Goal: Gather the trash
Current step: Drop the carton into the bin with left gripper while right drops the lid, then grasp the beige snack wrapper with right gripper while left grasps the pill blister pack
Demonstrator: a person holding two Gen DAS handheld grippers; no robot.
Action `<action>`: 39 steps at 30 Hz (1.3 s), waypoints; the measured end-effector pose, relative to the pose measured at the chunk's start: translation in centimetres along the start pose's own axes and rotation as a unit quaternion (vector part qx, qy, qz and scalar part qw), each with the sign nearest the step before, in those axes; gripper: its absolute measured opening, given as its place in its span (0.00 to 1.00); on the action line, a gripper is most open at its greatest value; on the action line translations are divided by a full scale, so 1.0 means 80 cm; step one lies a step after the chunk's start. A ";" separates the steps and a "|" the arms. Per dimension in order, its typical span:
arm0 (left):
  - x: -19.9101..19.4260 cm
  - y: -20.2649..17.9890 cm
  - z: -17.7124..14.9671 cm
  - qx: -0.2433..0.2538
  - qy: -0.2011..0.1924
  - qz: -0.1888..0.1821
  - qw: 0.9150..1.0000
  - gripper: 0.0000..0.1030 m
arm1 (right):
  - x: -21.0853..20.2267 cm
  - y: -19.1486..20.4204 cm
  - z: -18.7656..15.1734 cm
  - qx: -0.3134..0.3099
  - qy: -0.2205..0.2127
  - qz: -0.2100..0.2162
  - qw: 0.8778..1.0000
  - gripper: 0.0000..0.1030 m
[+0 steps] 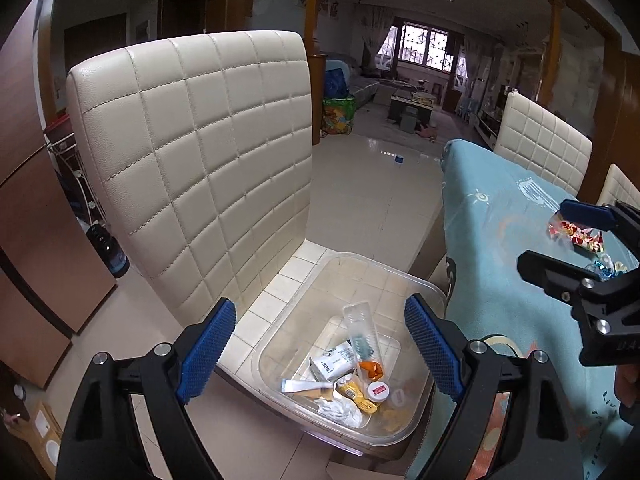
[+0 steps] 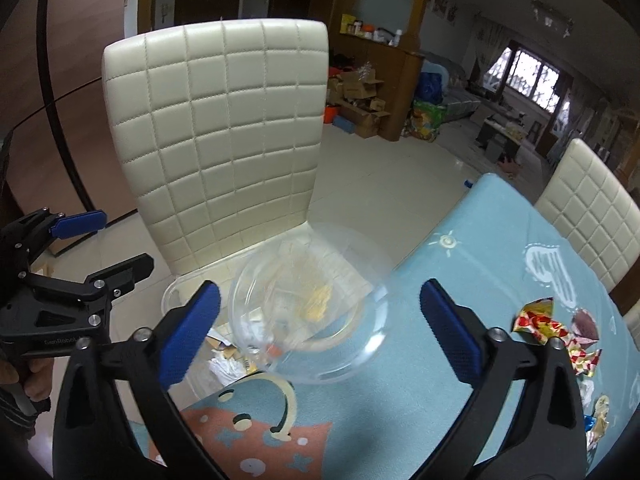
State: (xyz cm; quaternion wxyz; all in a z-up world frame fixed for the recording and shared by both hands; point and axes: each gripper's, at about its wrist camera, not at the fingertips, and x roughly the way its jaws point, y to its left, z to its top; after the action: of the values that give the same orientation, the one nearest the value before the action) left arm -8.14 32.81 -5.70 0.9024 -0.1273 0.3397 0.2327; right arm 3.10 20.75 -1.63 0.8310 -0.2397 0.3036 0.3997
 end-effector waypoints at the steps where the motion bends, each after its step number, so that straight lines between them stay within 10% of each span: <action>1: 0.000 0.000 0.001 0.000 0.000 0.000 1.000 0.82 | -0.003 -0.002 0.000 0.000 -0.003 -0.002 1.000 0.97; 19: -0.015 -0.136 0.019 0.090 -0.001 -0.076 0.993 0.82 | -0.077 -0.144 -0.082 0.098 -0.005 -0.083 0.992 0.97; 39: 0.029 -0.465 -0.007 0.239 0.076 -0.200 0.947 0.82 | -0.141 -0.432 -0.291 0.311 0.057 -0.197 0.928 0.96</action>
State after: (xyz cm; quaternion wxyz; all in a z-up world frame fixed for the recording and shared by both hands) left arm 11.95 1.38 -4.98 0.9060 0.0091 0.4200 -0.0511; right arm 18.20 -19.58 -4.74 0.9070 -0.0466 0.4066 0.0995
